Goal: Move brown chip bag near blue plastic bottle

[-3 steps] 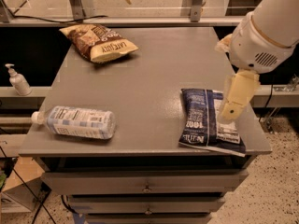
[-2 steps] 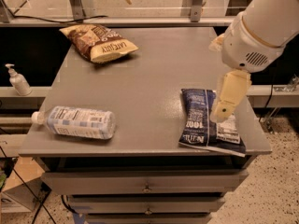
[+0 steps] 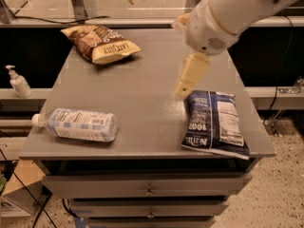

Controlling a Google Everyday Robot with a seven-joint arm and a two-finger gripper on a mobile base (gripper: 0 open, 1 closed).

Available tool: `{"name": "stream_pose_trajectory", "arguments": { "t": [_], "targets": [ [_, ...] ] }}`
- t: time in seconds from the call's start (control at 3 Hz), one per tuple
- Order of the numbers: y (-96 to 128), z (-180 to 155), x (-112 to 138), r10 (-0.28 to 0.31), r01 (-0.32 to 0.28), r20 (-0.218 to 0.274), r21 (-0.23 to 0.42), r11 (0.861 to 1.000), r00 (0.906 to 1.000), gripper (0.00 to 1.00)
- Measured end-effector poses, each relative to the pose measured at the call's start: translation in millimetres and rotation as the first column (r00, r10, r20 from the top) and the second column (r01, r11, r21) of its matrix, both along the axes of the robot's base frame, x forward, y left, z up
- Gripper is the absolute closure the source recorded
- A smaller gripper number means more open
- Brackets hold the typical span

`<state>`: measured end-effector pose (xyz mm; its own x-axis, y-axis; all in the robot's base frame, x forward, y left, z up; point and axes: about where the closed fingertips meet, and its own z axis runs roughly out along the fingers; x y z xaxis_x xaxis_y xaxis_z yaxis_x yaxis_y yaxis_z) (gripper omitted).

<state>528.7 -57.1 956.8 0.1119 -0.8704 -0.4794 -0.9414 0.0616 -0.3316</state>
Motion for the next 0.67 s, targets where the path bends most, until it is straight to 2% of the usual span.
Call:
{"name": "stream_pose_trajectory", "arguments": {
  "t": [0.33,0.67],
  "targets": [
    [40.6,5.0,20.0,0.100,-0.104,0.045,0.077,0.992,0.9939,0.00],
    [42.6,4.8,21.4,0.109,-0.112,0.050,0.081,0.990,0.9928,0.00]
  ]
}}
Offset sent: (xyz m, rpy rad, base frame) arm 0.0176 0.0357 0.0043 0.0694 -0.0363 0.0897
